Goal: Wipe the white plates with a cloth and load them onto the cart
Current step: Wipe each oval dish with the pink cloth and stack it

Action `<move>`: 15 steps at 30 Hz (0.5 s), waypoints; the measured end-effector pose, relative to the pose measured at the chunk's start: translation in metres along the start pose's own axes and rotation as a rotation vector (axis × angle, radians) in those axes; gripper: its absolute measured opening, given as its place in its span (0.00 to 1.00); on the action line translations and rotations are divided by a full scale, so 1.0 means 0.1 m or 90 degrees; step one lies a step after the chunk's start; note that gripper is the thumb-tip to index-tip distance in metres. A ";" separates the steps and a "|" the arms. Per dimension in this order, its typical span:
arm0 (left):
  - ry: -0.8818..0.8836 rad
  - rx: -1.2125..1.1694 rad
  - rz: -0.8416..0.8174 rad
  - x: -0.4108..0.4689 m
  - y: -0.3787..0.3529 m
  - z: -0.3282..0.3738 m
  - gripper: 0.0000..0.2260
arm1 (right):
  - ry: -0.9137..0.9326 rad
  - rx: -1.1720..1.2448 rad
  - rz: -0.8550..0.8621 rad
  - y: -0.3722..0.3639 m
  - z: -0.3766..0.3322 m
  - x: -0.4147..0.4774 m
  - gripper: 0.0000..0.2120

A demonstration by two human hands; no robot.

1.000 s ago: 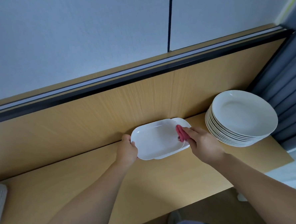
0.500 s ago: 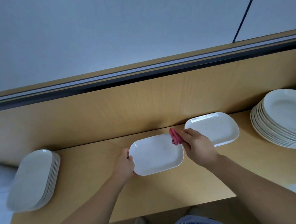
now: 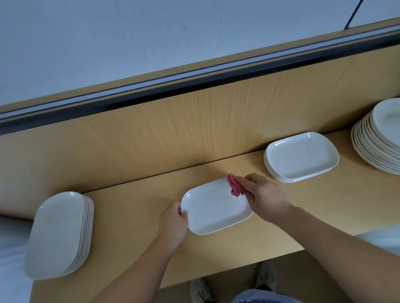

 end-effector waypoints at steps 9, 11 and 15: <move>-0.184 0.385 -0.140 -0.01 0.14 0.03 0.41 | -0.003 -0.115 -0.149 -0.31 -0.22 0.24 0.20; -0.199 0.421 -0.172 -0.01 0.13 0.01 0.49 | -0.038 -0.135 -0.258 -0.54 -0.25 0.15 0.24; -0.180 0.434 -0.195 0.04 0.11 0.01 0.51 | -0.140 -0.215 -0.393 -0.78 -0.33 0.09 0.34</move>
Point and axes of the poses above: each hand's wrist, its own x-axis towards the middle knuckle, its own y-axis out of the back of the hand, z = x × y, the point moved 2 cm from there along x, towards the middle knuckle, and after that the axes turned 2 degrees about -y, right-handed, at the moved point
